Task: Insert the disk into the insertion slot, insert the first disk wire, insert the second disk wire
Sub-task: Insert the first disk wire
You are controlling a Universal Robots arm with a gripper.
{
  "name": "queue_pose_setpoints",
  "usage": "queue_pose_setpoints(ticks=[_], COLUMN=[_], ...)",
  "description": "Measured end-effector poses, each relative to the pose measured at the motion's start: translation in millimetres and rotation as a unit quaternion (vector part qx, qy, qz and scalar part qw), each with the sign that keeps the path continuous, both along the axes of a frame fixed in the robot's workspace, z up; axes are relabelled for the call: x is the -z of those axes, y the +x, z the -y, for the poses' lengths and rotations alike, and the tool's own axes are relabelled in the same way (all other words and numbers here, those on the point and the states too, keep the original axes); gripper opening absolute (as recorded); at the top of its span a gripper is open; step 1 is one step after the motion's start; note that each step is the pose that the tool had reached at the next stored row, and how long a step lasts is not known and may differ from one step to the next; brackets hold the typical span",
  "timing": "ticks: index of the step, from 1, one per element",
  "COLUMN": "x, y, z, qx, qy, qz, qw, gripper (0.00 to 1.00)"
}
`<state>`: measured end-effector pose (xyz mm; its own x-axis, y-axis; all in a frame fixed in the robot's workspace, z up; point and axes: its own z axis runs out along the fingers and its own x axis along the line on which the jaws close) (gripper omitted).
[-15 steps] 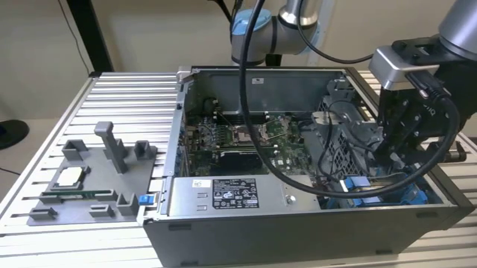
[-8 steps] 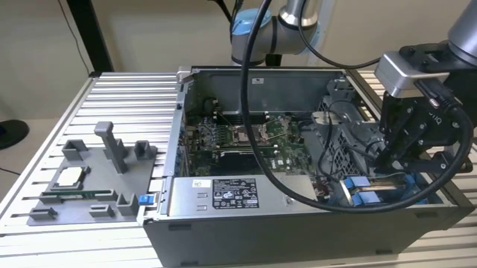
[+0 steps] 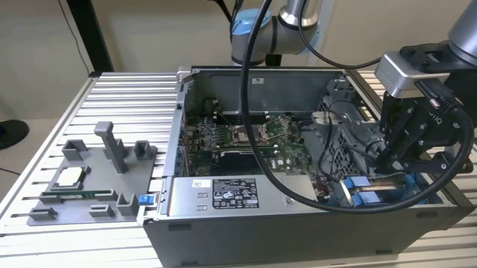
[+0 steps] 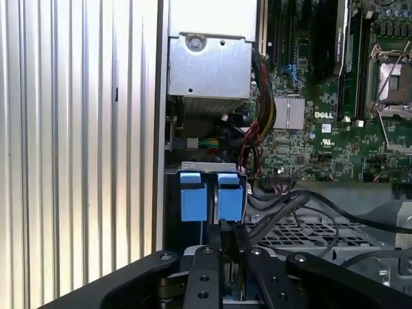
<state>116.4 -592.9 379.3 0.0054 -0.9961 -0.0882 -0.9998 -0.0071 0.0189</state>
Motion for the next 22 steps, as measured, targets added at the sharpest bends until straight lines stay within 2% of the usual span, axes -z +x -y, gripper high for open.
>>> queue_pose_setpoints(ticks=[7,9,10,12,16,22], x=[3.3,4.4,4.5,5.1,6.1,7.2], y=[0.3,1.7,2.5,3.7,5.0,6.6], z=[0.5,0.5,0.5,0.5,0.6,0.6], qx=[0.0,-0.001,-0.002,-0.005,-0.013,-0.025], qy=[0.0,-0.0001,-0.0002,-0.0001,0.0001,0.0], qz=[0.0,0.0017,0.0039,0.0096,0.0252,0.0506], qw=[1.0,1.0,1.0,0.9999,0.9996,0.9984], gripper=[0.0,0.0,0.0,0.0,0.0,0.0])
